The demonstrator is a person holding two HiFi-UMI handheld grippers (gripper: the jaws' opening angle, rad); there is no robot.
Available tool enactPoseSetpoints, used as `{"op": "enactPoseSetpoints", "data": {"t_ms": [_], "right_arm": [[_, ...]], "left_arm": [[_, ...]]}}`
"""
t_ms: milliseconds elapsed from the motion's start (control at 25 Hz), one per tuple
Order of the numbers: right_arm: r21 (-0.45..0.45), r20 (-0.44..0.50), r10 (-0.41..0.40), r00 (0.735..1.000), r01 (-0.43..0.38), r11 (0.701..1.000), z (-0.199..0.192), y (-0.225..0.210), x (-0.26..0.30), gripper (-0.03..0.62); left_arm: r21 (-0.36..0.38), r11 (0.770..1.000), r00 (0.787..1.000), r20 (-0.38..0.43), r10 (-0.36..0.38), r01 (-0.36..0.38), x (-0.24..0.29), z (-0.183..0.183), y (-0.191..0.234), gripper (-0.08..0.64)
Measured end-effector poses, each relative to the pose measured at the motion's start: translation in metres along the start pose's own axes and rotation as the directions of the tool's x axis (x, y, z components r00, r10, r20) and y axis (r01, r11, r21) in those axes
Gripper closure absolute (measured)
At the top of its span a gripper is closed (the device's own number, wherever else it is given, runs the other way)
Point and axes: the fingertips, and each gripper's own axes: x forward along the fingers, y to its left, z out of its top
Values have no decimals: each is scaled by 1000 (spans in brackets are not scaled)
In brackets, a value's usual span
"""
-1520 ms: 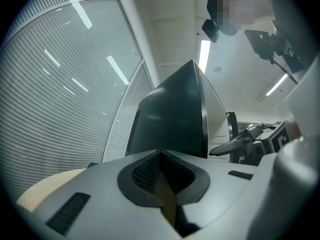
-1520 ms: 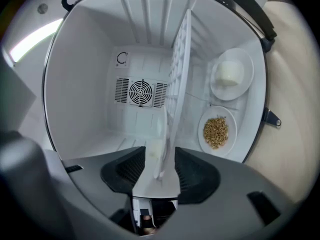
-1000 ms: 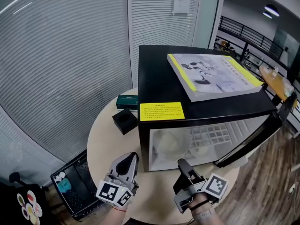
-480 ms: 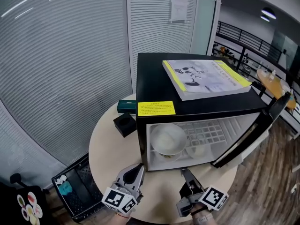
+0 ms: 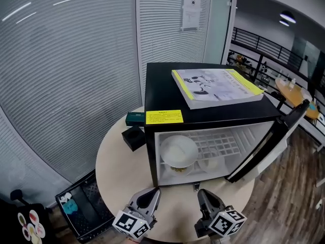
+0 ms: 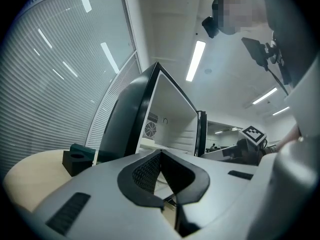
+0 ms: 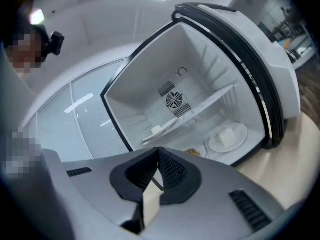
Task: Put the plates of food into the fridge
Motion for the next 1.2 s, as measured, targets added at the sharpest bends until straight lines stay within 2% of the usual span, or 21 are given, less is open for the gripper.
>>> {"op": "enactPoseSetpoints", "data": {"t_ms": [160, 280, 640, 1080, 1200], "right_arm": [[-213, -19, 3, 1000, -7, 977, -6, 6, -8, 584], [-300, -22, -24, 999, 17, 954, -11, 2, -17, 584], [-331, 4, -89, 996, 85, 940, -10, -17, -35, 586], [-437, 3, -78, 997, 71, 897, -10, -16, -37, 588], [-440, 9, -68, 998, 65, 896, -7, -13, -36, 588]], "left_arm": [[-16, 1000, 1000, -10, -7, 6, -4, -6, -6, 554], [-31, 1000, 1000, -14, -1, 0, -5, -9, -9, 554], [-65, 998, 1000, -4, -24, 24, 5, -14, -23, 554], [-73, 997, 999, -5, -35, 34, 13, -20, -34, 554], [-71, 997, 999, -5, -35, 34, 14, -20, -35, 554]]}}
